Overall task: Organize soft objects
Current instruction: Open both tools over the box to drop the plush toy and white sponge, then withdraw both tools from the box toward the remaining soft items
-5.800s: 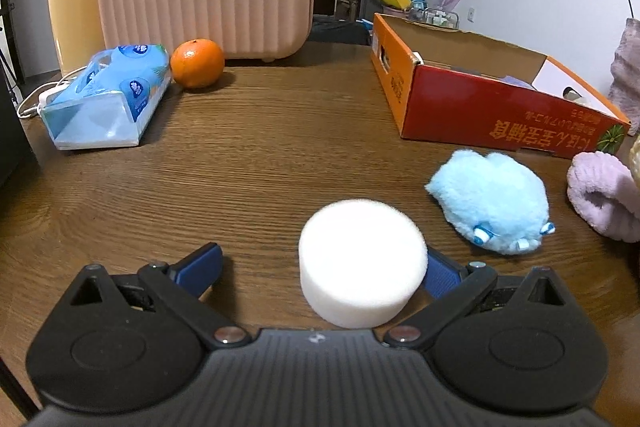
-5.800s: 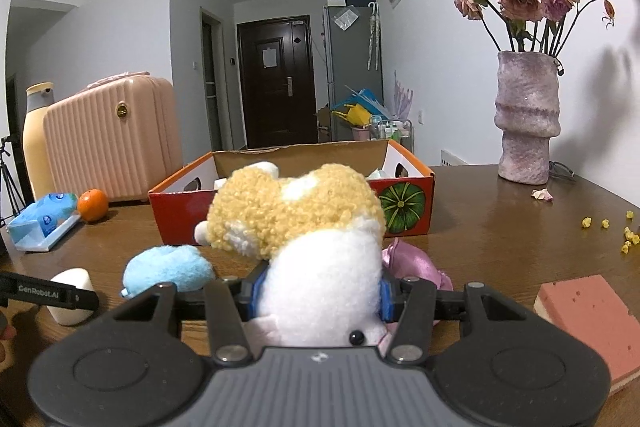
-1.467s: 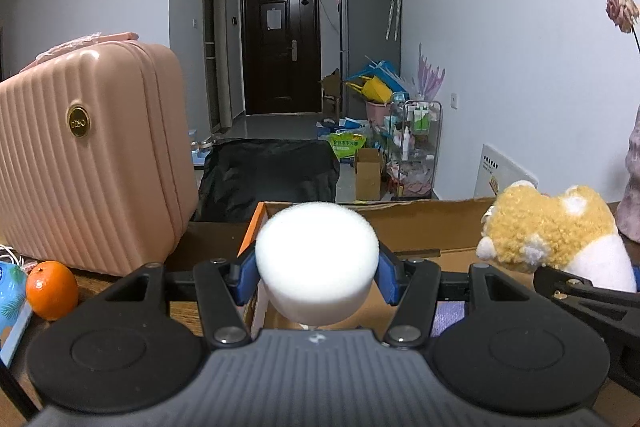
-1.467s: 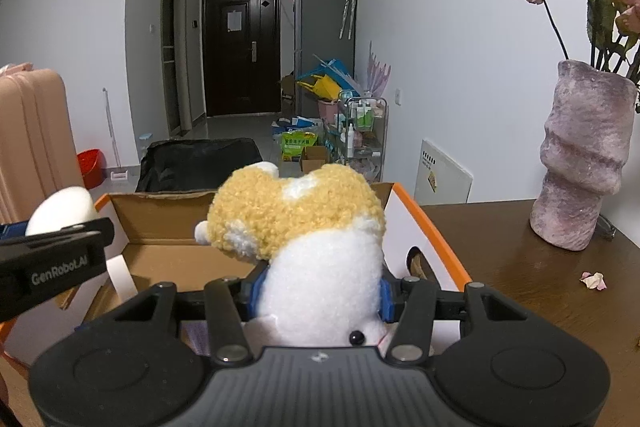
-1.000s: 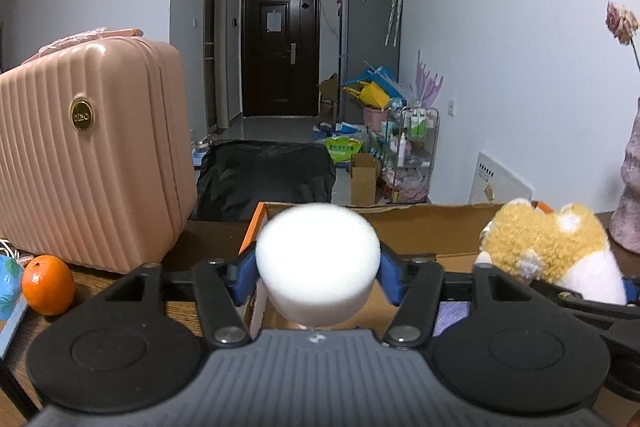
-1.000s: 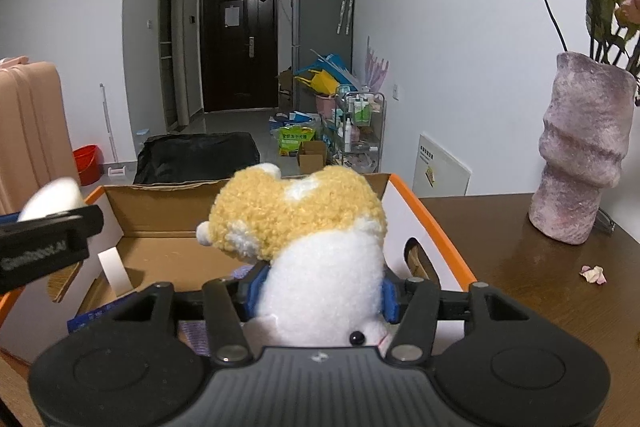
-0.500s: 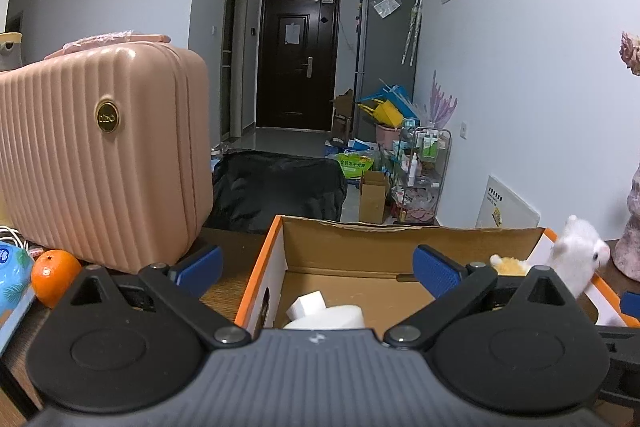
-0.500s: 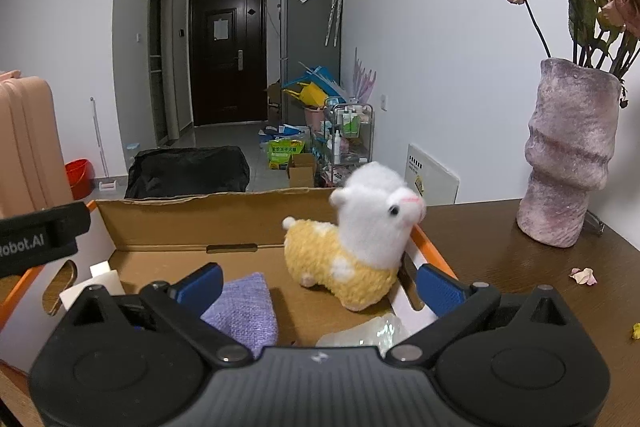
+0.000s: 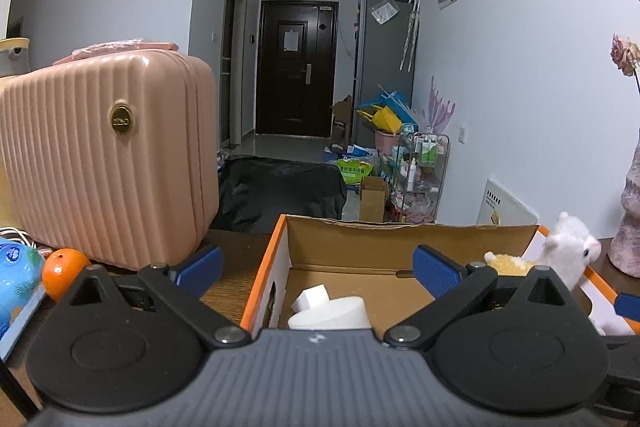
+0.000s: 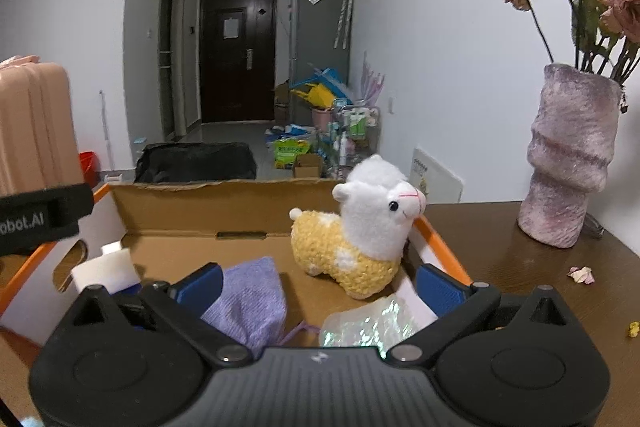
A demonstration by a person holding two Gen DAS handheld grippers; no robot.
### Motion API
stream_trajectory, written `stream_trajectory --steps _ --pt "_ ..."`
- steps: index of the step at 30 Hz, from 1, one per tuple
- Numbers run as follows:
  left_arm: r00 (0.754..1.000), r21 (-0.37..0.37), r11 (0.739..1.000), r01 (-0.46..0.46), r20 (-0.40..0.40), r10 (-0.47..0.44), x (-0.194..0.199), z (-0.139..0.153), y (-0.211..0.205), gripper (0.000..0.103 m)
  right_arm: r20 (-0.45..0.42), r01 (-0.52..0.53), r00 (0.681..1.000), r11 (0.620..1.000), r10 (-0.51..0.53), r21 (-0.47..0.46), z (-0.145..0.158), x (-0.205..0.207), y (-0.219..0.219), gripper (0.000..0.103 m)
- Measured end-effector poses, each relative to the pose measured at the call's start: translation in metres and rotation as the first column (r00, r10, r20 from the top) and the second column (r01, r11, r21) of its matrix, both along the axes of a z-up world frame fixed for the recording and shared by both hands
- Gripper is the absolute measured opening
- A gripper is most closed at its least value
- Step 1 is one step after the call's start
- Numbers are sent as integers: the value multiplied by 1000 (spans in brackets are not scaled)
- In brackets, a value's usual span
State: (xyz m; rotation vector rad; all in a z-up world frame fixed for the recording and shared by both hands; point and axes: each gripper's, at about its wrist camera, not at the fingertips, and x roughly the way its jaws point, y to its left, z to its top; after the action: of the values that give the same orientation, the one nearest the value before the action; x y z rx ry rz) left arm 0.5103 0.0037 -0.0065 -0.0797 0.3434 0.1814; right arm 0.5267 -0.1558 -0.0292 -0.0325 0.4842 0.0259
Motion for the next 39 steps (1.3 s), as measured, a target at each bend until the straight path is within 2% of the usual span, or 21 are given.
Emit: stream_trajectory --steps 5,21,39 --pt "1000 -5 1000 -7 0 7 -11 0 4 103 -20 -28 999 1000 28 -7 -5 -10 1 103" --pt "1000 -28 999 -21 10 21 -60 3 18 103 36 -75 996 997 76 -17 -6 -65 0 103" --pt "1000 -51 999 -16 8 17 -129 5 26 103 165 -67 984 997 60 35 10 -144 -19 103"
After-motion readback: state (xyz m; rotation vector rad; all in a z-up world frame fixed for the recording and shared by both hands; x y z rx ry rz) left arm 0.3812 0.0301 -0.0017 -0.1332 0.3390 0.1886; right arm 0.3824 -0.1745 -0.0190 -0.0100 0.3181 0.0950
